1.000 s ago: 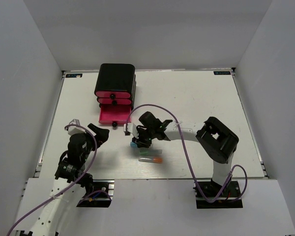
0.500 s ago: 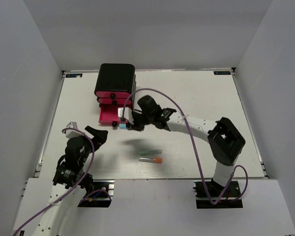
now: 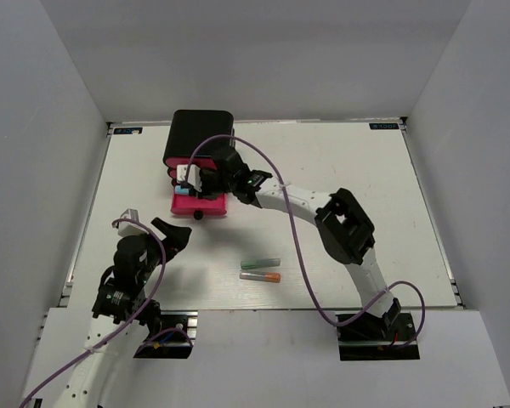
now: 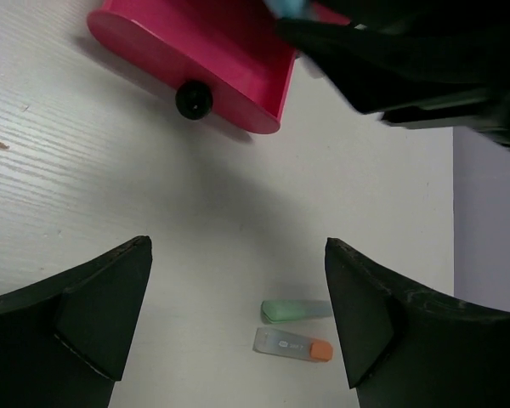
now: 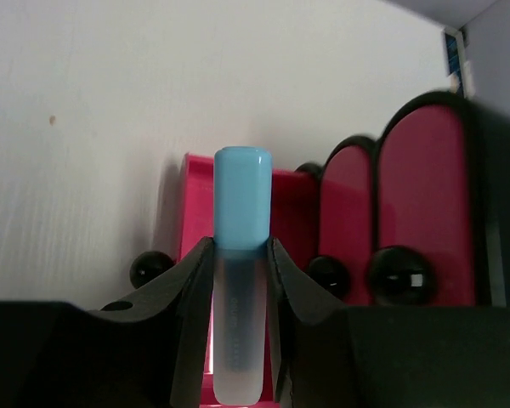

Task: Sort the stationery into containers
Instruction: Place the stationery into the container, then grab a piece of stationery with the left arm

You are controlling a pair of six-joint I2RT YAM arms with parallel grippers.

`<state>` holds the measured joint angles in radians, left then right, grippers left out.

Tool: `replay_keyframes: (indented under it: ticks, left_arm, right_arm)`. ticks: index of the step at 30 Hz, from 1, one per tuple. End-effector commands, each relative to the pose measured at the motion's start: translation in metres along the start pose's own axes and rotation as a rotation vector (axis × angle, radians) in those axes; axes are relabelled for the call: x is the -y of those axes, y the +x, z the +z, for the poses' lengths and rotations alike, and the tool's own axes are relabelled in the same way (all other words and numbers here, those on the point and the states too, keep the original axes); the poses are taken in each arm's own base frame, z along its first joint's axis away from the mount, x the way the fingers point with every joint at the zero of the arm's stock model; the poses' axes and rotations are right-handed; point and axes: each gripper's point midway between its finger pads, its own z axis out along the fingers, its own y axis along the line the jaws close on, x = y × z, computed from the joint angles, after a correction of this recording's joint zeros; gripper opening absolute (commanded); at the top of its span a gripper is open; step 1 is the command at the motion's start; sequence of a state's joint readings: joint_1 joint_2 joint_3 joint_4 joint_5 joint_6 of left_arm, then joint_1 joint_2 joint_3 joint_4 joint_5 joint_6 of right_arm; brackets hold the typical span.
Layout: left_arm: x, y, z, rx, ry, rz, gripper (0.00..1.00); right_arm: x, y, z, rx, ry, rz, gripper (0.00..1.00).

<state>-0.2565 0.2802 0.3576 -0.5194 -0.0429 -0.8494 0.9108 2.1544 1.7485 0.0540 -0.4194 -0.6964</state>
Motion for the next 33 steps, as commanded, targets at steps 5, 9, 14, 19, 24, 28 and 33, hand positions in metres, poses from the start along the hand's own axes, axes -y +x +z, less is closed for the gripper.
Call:
replay_keyframes:
  ticks: [5,9,14,19,24,28,33]
  left_arm:
    - [0.036,-0.004,-0.007,-0.037,0.166,0.115,0.9]
    - [0.054,0.003,-0.006,-0.093,0.267,0.204,0.87]
    - [0.081,0.003,-0.009,-0.112,0.411,0.322,0.8]
    - [0.105,0.008,-0.002,-0.148,0.559,0.426,0.31]
    - [0.119,0.044,0.021,-0.356,0.737,0.486,0.0]
    - [0.125,0.066,0.043,-0.476,0.772,0.535,0.02]
    - [0.129,0.108,0.06,-0.646,0.753,0.633,0.23]
  right_arm:
    - [0.017,0.005,0.008,-0.012,0.07,-0.033,0.41]
    - [0.022,-0.001,-0.001,-0.005,0.086,-0.015,0.47]
    - [0.029,-0.022,-0.022,0.024,0.099,0.048,0.47]
    - [0.03,-0.001,-0.081,-0.029,0.104,0.225,0.2]
    - [-0.037,0.079,-0.163,-0.188,0.046,0.354,0.0]
    - [-0.056,0.114,-0.213,-0.255,0.116,0.444,0.11]
    - [-0.06,0.122,-0.256,-0.266,0.219,0.485,0.46]
